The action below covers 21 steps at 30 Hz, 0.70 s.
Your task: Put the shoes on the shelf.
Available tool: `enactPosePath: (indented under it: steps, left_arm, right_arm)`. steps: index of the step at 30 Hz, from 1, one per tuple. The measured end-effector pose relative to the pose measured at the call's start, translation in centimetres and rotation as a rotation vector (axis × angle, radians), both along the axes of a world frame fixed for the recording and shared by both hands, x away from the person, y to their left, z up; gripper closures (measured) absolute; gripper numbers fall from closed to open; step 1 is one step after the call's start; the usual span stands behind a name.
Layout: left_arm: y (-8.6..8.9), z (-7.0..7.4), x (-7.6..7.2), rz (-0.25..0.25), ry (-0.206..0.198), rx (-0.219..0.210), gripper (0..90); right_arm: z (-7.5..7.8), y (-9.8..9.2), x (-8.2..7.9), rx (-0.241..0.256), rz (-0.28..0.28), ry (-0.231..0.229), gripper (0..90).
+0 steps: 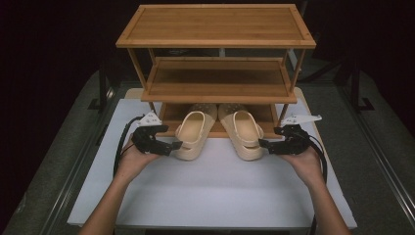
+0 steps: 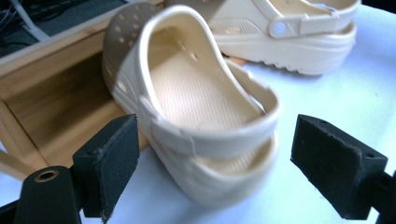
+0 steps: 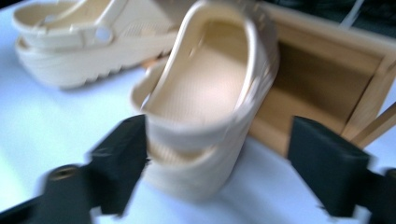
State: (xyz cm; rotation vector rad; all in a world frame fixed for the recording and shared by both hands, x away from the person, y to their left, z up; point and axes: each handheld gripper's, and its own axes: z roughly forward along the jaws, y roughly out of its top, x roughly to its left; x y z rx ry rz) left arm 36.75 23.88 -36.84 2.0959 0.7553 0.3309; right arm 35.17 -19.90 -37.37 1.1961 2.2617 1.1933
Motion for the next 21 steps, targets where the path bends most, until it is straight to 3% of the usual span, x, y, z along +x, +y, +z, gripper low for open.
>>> enactPosePath:
  steps: [2, 5, 7, 9, 11, 21]
  left_arm:
    - [0.3, -0.7, -0.3, 0.0, 0.009, 0.004, 12.6]
    - [0.4, -2.0, -0.4, 0.0, 0.02, 0.041, 9.7]
    - [0.3, -2.7, -0.3, -0.006, 0.033, 0.055, 8.8]
    - [-0.1, -3.4, 0.0, -0.019, 0.044, 0.079, 7.8]
    - [-0.6, -3.9, 0.2, -0.028, 0.053, 0.108, 4.3]
    - [-2.2, -6.0, 1.3, -0.052, 0.079, 0.142, 3.3]
  right_arm:
    - [-0.4, 0.0, -0.5, -0.013, 0.017, 0.004, 17.0]
    - [-1.4, 0.1, -0.8, -0.017, 0.039, 0.029, 13.2]
    - [-2.2, 0.3, -1.0, -0.008, 0.047, 0.02, 13.3]
    - [-3.0, 0.6, -0.8, -0.006, 0.061, 0.037, 12.3]
    - [-3.6, 1.0, -0.5, -0.035, 0.065, 0.044, 11.9]
    - [-5.5, 2.4, 0.8, -0.036, 0.111, 0.08, 10.2]
